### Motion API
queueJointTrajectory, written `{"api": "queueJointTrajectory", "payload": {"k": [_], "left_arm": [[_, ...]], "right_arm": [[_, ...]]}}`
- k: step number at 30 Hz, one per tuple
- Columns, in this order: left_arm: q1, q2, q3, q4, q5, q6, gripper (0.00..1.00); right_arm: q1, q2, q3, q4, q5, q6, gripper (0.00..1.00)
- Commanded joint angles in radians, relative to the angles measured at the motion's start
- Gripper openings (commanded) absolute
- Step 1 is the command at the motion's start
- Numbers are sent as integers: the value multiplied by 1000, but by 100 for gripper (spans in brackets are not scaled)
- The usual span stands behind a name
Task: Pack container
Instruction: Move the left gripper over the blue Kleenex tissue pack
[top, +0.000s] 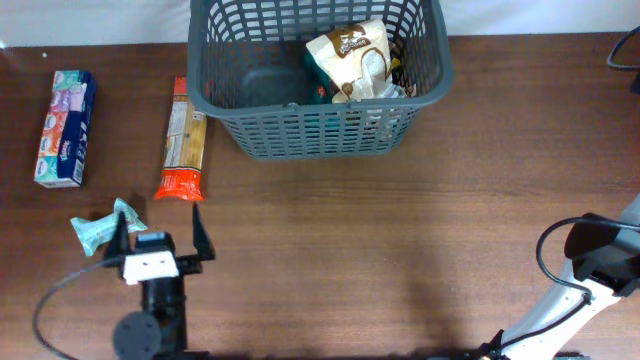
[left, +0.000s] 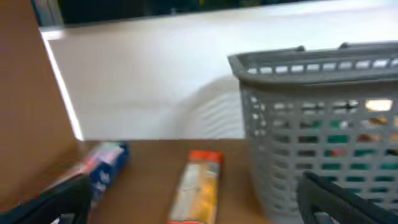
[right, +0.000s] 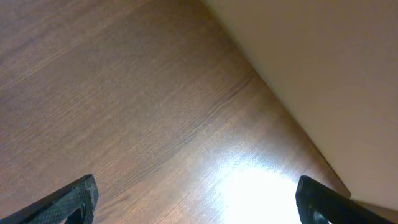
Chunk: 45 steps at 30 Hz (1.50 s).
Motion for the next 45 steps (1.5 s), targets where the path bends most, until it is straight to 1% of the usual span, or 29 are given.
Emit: {"api": "queueJointTrajectory", "payload": {"k": [1, 3, 6, 7, 10, 11, 13, 16, 18, 20, 22, 25, 26, 29, 30, 32, 35, 38, 40, 43, 45], "left_arm": [[2, 174, 167, -52, -68, 176, 99], [2, 324, 287, -96, -151, 214, 99], [2, 574, 499, -156, -348, 216, 99], [2, 645, 563, -173, -388, 216, 99], [2, 863, 753, -210, -404, 215, 99], [2, 914, 786, -214, -406, 215, 99], [2, 1013, 830, -200, -408, 215, 99], [3, 1138, 837, -170, -424, 217, 99], [3, 1208, 837, -158, -470, 248, 99], [2, 1264, 838, -126, -551, 281, 99], [6, 1306, 851, -114, -614, 323, 99], [19, 1330, 882, -137, -648, 317, 99], [24, 1330, 903, -161, -652, 291, 99], [40, 1329, 992, -271, -645, 150, 99], [47, 1329, 1033, -327, -619, 105, 99], [66, 1329, 1115, -441, -496, 51, 99], [105, 1329, 1204, -552, -241, 49, 99], [126, 1328, 1223, -592, -113, 49, 99], [134, 1328, 1223, -626, -71, 53, 99], [136, 1328, 1223, -665, -70, 61, 99], [136, 1329, 1223, -671, -70, 89, 99]], "right_arm": [[1, 4, -5, 0, 16, 12, 99], [1, 4, -5, 0, 16, 12, 99], [1, 4, -5, 0, 16, 12, 99], [1, 4, -5, 0, 15, 12, 99], [1, 4, -5, 0, 16, 12, 99], [1, 4, -5, 0, 16, 12, 99], [1, 4, -5, 0, 16, 12, 99], [1, 4, -5, 0, 16, 12, 99], [1, 4, -5, 0, 16, 12, 99], [1, 4, -5, 0, 16, 12, 99], [1, 4, -5, 0, 16, 12, 99], [1, 4, -5, 0, 16, 12, 99], [1, 4, -5, 0, 16, 12, 99], [1, 4, -5, 0, 16, 12, 99], [1, 4, -5, 0, 16, 12, 99], [1, 4, -5, 0, 16, 12, 99], [1, 4, -5, 0, 16, 12, 99], [1, 4, -5, 0, 16, 12, 99], [1, 4, -5, 0, 15, 12, 99], [1, 4, -5, 0, 15, 12, 99], [1, 4, -5, 0, 16, 12, 99]]}}
